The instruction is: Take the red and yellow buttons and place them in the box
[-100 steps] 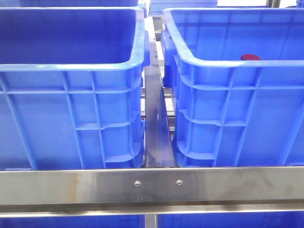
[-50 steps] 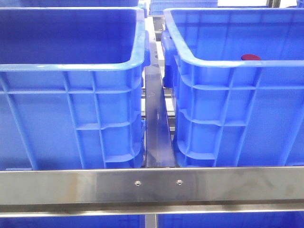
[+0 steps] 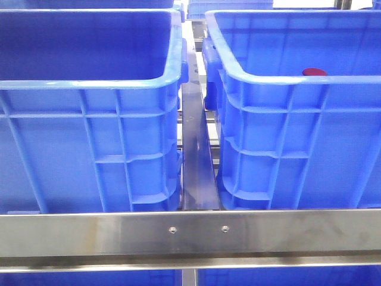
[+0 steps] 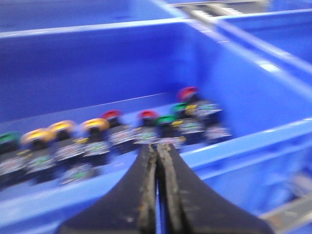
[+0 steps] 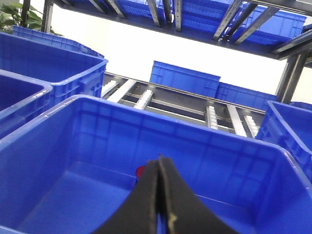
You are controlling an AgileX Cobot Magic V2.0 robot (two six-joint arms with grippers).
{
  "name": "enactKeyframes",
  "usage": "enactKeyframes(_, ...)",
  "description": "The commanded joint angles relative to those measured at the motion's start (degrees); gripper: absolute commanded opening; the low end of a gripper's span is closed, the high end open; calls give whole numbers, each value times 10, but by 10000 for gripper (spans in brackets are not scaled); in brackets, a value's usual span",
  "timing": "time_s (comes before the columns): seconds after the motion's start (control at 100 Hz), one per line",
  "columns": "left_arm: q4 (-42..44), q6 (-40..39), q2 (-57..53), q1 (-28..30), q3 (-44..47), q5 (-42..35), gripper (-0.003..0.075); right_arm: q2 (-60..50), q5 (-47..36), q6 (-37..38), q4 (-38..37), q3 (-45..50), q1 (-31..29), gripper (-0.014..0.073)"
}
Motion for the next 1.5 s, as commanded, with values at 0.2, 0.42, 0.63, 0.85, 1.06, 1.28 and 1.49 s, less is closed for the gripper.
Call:
enactKeyframes(0.2,45,-45,-84,105,61,-53,-20,4,13,-4,66,-16,-4,-70)
enactKeyframes(0.42,54,-72,-165,157,127,-63,-20,4,13,-4,66,-16,-4,-70)
enactKeyframes(0.63,74,-99,-161,160,135,-23,-20,5,13,-4,66,-16,-4,-70)
enactKeyframes(0.85,75,-99,-161,160,135,-24,-20,5,13,-4,66,-16,-4,-70)
enactKeyframes(1.06,75,-99,-161,160,135,-24,-20,5,13,-4,66,-16,-4,-70)
enactKeyframes(1.28,75,-99,-161,160,135,-24,-20,5,13,-4,66,-16,-4,-70)
enactKeyframes(1.49,75,-99,-161,160,135,-24,-20,5,13,-4,66,-16,-4,-70)
